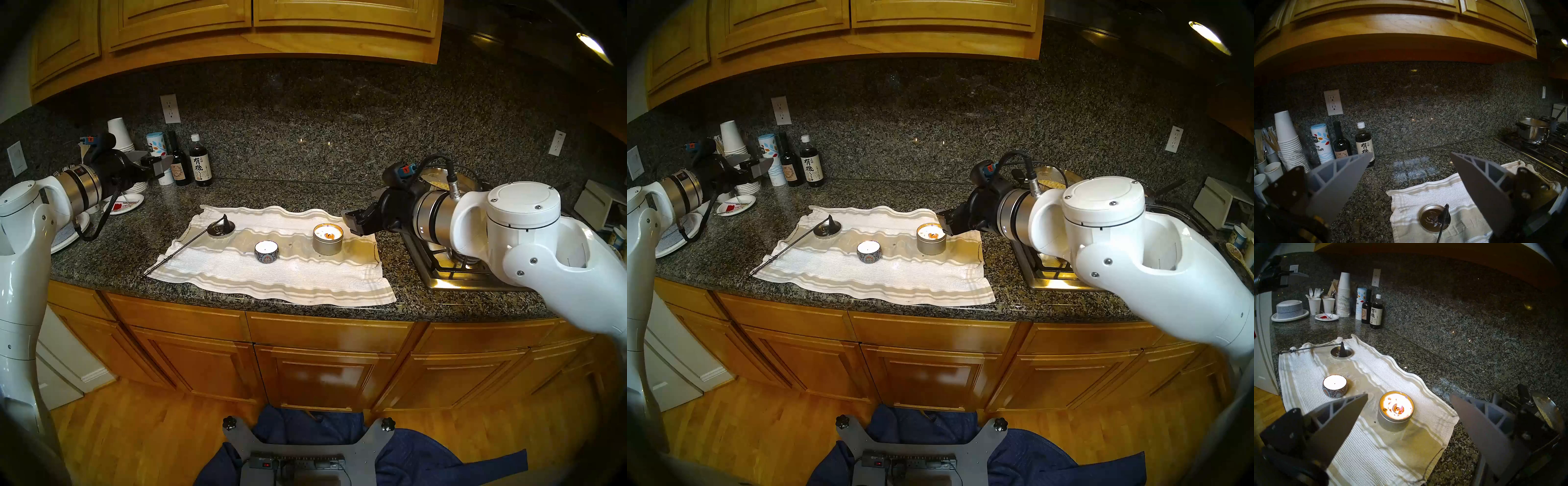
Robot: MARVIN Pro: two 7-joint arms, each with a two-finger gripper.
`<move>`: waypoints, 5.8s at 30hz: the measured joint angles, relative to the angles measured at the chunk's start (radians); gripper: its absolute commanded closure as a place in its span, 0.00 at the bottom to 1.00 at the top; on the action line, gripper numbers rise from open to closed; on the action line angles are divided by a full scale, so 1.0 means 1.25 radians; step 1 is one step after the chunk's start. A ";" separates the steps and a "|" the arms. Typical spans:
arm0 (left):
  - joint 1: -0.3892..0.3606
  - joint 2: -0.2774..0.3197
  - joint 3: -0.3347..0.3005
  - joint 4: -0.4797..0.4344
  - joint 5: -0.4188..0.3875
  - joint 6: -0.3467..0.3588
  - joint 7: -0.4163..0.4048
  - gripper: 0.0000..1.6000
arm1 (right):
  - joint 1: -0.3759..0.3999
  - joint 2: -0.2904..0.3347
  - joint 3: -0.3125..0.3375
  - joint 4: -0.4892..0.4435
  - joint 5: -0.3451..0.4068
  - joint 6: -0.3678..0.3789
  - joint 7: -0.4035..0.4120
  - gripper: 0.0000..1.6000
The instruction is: Put out candle flame
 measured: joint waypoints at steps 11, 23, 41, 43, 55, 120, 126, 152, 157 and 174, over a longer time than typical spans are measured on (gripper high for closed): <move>0.057 0.025 -0.029 0.000 0.003 0.000 -0.075 0.00 | 0.000 0.001 -0.002 0.000 0.001 0.000 0.000 0.00; 0.134 0.034 -0.037 -0.008 0.049 0.001 -0.099 0.00 | 0.000 0.002 -0.003 0.000 0.002 0.000 0.000 0.00; 0.164 0.029 -0.049 -0.014 0.068 -0.003 -0.116 0.00 | 0.000 0.002 -0.004 0.000 0.002 0.000 -0.001 0.00; 0.165 0.029 -0.048 -0.015 0.072 -0.006 -0.116 0.00 | 0.000 0.002 -0.004 0.000 0.002 0.000 -0.001 0.00; 0.199 0.006 0.024 -0.028 0.141 -0.054 -0.081 0.00 | 0.000 0.003 -0.005 0.000 0.002 0.000 -0.001 0.00; 0.121 0.066 0.193 0.143 0.221 -0.129 -0.138 0.37 | 0.000 0.003 -0.006 0.000 0.003 0.000 -0.002 0.00; 0.118 0.067 0.205 0.149 0.229 -0.134 -0.136 0.38 | 0.000 0.003 -0.006 0.000 0.003 0.000 -0.002 0.00; 0.096 0.069 0.237 0.173 0.243 -0.146 -0.127 1.00 | 0.000 0.003 -0.006 0.000 0.004 0.000 -0.002 0.00; 0.096 0.068 0.234 0.164 0.235 -0.144 -0.129 1.00 | 0.000 0.003 -0.006 0.000 0.004 0.000 -0.002 0.00; 0.096 0.065 0.233 0.145 0.231 -0.161 -0.112 1.00 | 0.001 0.003 -0.006 0.000 0.004 0.000 -0.002 0.00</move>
